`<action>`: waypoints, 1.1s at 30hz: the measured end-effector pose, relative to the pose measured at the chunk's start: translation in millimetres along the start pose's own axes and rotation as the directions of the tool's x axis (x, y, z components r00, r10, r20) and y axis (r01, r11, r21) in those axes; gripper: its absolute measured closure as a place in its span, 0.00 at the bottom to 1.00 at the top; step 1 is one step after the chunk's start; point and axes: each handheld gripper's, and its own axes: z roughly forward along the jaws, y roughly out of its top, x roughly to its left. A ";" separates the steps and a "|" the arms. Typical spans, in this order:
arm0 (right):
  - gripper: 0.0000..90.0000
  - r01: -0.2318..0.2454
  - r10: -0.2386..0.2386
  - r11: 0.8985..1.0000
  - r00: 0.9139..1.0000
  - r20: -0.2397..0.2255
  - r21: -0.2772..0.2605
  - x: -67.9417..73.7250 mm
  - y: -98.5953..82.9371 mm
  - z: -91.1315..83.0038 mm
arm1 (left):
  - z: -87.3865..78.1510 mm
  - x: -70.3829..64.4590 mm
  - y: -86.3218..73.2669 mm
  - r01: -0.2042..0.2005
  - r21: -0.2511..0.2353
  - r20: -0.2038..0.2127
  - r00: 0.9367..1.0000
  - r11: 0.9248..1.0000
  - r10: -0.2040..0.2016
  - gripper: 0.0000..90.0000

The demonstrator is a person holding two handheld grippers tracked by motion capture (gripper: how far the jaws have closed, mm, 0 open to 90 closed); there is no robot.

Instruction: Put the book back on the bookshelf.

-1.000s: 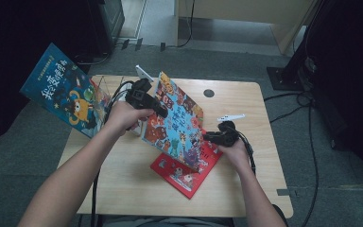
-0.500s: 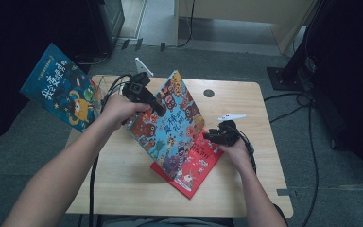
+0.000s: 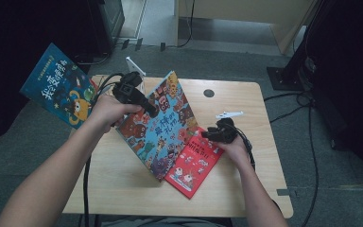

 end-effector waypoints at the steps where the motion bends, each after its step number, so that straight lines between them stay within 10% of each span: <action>1: 0.60 0.001 -0.001 1.000 1.000 -0.001 0.000 0.3 0.4 0.6 | -4.3 1.1 -3.0 0.010 -0.006 0.003 1.000 1.000 -0.010 0.91; 33: 0.58 0.085 -0.085 0.996 0.996 -0.001 0.002 10.7 4.9 12.7 | -124.9 48.4 -135.0 0.170 -0.177 -0.039 0.983 0.969 -0.179 0.89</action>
